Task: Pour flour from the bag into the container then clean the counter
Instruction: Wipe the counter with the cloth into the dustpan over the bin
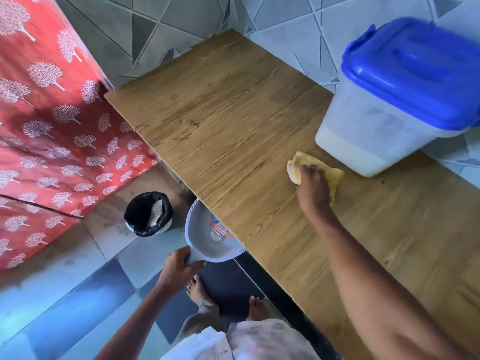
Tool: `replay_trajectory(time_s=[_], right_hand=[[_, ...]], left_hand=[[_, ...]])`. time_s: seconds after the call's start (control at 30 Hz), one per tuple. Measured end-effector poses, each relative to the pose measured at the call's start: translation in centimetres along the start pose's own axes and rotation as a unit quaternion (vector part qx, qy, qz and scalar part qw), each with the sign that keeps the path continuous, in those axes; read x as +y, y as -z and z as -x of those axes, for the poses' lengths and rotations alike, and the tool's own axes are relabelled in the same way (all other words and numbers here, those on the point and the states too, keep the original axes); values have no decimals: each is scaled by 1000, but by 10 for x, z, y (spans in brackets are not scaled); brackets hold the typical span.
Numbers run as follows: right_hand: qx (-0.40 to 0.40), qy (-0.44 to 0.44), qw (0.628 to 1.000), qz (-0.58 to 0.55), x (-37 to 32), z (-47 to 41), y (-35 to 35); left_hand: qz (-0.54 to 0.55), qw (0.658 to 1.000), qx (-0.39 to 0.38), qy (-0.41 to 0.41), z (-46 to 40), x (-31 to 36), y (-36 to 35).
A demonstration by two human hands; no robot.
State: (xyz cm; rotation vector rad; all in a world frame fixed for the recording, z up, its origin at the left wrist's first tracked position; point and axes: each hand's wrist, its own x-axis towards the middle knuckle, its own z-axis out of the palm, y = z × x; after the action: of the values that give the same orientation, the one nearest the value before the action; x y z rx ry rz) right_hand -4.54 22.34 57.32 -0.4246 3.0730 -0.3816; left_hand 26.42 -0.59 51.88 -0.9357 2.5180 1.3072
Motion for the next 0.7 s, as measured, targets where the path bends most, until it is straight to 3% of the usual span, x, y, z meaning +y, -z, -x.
replay_trajectory(time_s=[0.1,0.17,0.23,0.3,0.37,0.47,0.53,0.63,0.7], right_hand=[[-18,149,983,-106,-47,58,-15],[-90,223,956,-168,-74,102,-13],[-166,242,928,-230,-84,127,2],[-162,213,920,-287,-75,128,20],[-99,181,933,-294,-49,113,40],[18,113,971,-208,14,72,73],[70,20,990,-122,64,44,90],[65,-104,991,-63,116,30,76],[27,-85,994,-59,113,45,46]], left_hand=[[-4,1000,11,15,12,3,-12],[-3,1000,18,18,21,6,-19],[-8,1000,20,18,28,8,-25],[-19,999,22,24,33,9,-30],[-27,999,23,26,39,8,-35],[-15,999,27,20,48,9,-41],[-11,999,39,15,53,8,-47],[-3,998,52,19,60,7,-57],[-8,999,48,20,66,11,-64]])
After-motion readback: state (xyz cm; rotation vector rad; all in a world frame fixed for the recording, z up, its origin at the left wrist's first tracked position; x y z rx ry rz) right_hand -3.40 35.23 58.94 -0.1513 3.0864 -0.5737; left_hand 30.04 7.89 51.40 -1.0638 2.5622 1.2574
